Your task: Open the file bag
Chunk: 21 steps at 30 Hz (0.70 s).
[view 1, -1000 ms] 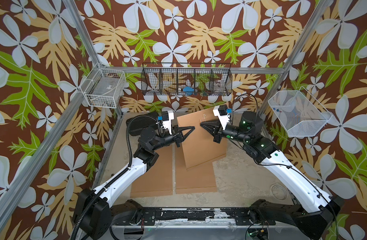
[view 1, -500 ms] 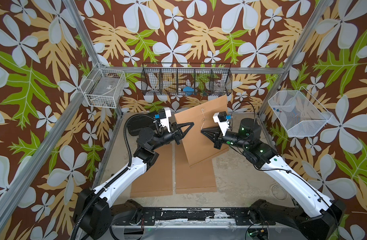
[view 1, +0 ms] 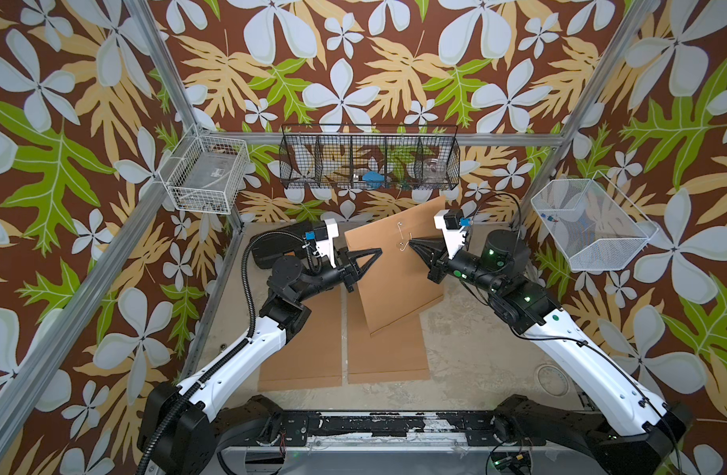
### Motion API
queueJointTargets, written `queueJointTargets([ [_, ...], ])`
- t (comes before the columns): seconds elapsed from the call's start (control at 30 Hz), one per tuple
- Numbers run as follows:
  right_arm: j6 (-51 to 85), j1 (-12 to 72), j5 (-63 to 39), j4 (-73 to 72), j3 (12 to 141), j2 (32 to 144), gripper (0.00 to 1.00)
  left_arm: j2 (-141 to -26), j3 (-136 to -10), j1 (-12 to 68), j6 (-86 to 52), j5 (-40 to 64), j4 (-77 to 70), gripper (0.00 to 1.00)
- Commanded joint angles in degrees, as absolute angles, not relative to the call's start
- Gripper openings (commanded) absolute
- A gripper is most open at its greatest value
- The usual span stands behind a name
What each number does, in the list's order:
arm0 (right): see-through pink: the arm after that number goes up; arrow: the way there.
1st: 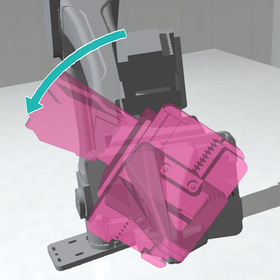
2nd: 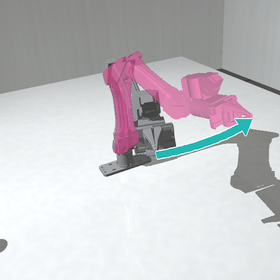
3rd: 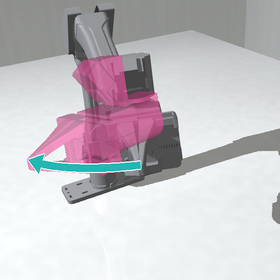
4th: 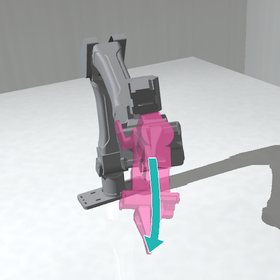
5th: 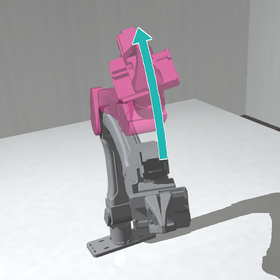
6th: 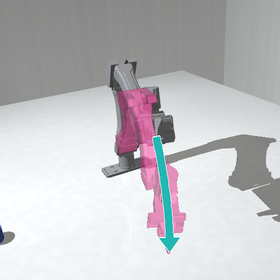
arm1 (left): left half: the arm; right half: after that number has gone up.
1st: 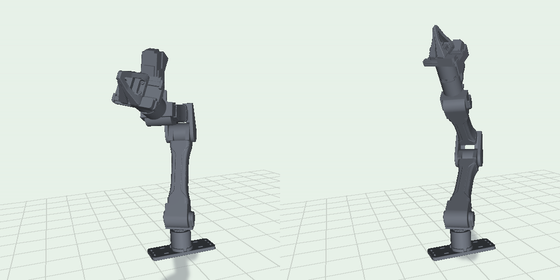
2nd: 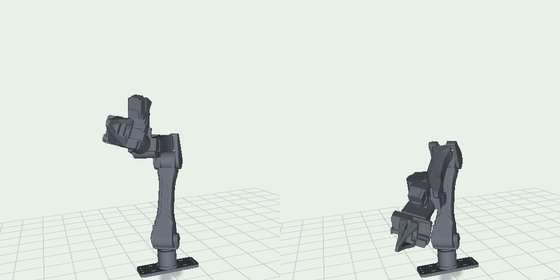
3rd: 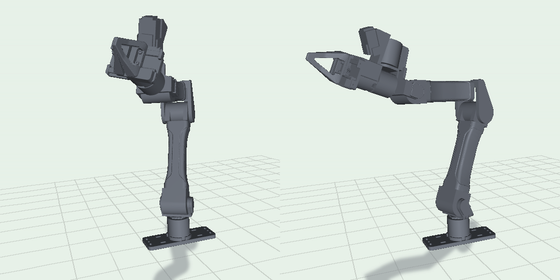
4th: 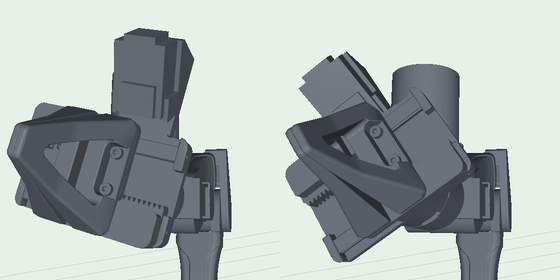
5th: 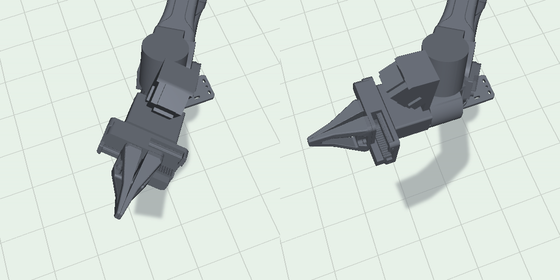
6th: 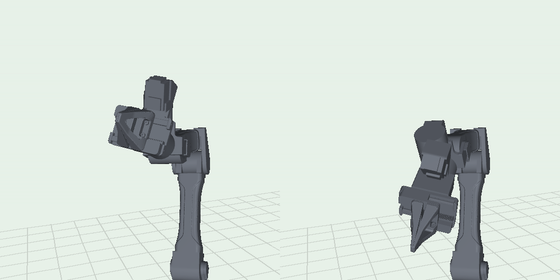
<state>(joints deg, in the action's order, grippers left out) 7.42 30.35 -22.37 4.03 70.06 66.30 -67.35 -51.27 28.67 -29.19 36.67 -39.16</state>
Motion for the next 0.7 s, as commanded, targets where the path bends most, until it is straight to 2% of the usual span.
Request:
queueJointTargets([
  [0.0, 7.36, 30.32, -19.07, 4.63, 70.83, 66.12, 0.0, -66.74, -51.15, 28.62, -27.69, 36.56, -39.97, 0.0],
  [0.23, 6.83, 30.31, -17.93, 5.07, 72.14, 66.35, 0.0, -66.77, -50.46, 28.61, -28.21, 37.43, -40.47, 0.0],
  [0.67, 7.86, 30.32, -30.21, 3.84, 75.74, 68.89, 0.0, -69.07, -49.74, 28.65, -28.91, 38.41, -40.38, 0.0],
])
